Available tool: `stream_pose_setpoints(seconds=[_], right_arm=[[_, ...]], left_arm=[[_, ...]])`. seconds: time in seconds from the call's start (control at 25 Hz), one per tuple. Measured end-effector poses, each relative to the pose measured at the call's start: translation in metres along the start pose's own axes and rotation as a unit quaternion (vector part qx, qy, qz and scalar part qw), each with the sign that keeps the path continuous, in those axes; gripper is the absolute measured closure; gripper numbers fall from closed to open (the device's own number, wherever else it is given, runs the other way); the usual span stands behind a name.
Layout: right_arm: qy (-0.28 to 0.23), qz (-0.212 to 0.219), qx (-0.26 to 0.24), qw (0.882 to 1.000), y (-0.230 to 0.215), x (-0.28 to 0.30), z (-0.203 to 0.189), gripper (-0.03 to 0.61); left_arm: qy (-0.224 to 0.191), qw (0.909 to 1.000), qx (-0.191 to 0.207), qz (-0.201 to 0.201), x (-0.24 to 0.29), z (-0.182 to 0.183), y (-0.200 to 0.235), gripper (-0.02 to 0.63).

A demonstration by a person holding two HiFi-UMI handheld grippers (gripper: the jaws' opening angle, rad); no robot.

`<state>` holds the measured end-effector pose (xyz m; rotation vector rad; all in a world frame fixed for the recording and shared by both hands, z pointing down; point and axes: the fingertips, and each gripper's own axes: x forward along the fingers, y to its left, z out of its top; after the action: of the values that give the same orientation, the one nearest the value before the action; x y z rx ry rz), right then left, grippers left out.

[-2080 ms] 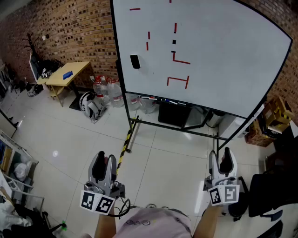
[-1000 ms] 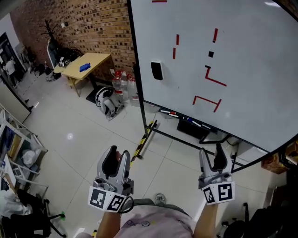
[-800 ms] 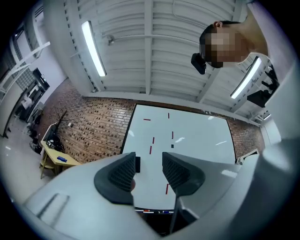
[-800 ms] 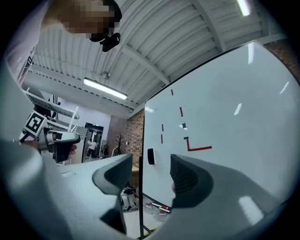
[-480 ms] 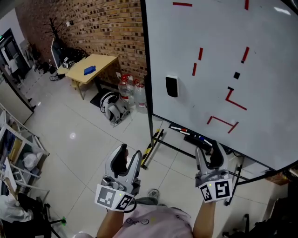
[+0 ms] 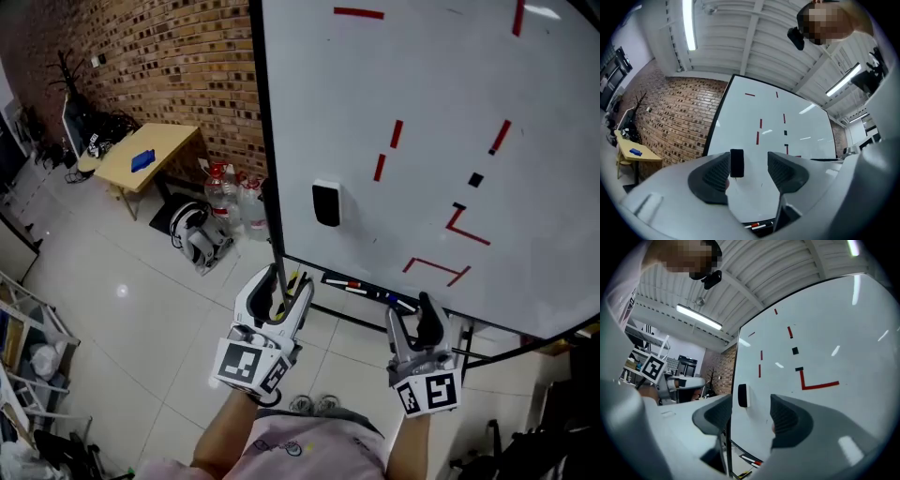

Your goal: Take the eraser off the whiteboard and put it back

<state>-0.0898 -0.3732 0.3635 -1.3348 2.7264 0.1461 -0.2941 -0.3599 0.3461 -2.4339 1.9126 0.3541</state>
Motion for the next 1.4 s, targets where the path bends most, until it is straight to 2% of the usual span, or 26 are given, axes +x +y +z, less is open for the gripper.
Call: stream_pose_setpoints(seconds=[0.08,0.24,0.28,0.32,0.44,0.72,0.88,1.0,1.04,1.08,1.2,1.4], right_arm=[[0.004,-0.005,-0.004,1.000,-0.007,0.001,-0.001,0.330],[0.016,-0.004,-0.018,1.000,-0.014,0.000,-0.001,0.330],[0.020,-0.004,-0.023,1.000,-0.017,-0.001,-0.002,0.330],[0.025,-0.006,-0.027,0.999,-0.020,-0.002,-0.003,0.330],[0.034,-0.019,-0.029,0.999,-0.036,-0.008,-0.008,0.330],[0.057,-0.054,-0.014,0.997,-0.065,-0.022,-0.026,0.330],[0.075,-0.062,-0.013,0.995,-0.067,-0.029,-0.037,0.331],[0.082,-0.064,-0.015,0.994,-0.064,-0.032,-0.038,0.335],[0.083,-0.065,-0.016,0.994,-0.062,-0.033,-0.037,0.339],[0.083,-0.065,-0.017,0.994,-0.060,-0.035,-0.036,0.342],[0.081,-0.065,-0.017,0.994,-0.051,-0.039,-0.032,0.345],[0.079,-0.056,-0.021,0.995,-0.023,-0.050,-0.027,0.345]], left_arm=[[0.007,1.0000,0.004,-0.001,0.032,-0.011,0.003,0.371],[0.008,0.9985,0.052,0.016,0.095,-0.027,0.013,0.370],[0.011,0.9982,0.056,0.017,0.109,-0.031,0.016,0.349],[0.014,0.9982,0.056,0.017,0.123,-0.036,0.020,0.317],[0.014,0.9977,0.056,0.035,0.152,-0.050,0.032,0.286],[0.029,0.9978,0.042,0.042,0.187,-0.084,0.041,0.251],[-0.003,0.9978,0.047,0.046,0.188,-0.086,0.041,0.245],[0.006,0.9980,0.044,0.044,0.186,-0.086,0.043,0.250],[0.012,0.9985,0.037,0.038,0.184,-0.084,0.044,0.315],[0.013,0.9991,0.026,0.030,0.180,-0.081,0.044,0.334],[-0.008,0.9998,0.006,0.017,0.159,-0.068,0.043,0.333],[-0.037,0.9989,0.027,0.008,0.094,-0.035,0.029,0.327]])
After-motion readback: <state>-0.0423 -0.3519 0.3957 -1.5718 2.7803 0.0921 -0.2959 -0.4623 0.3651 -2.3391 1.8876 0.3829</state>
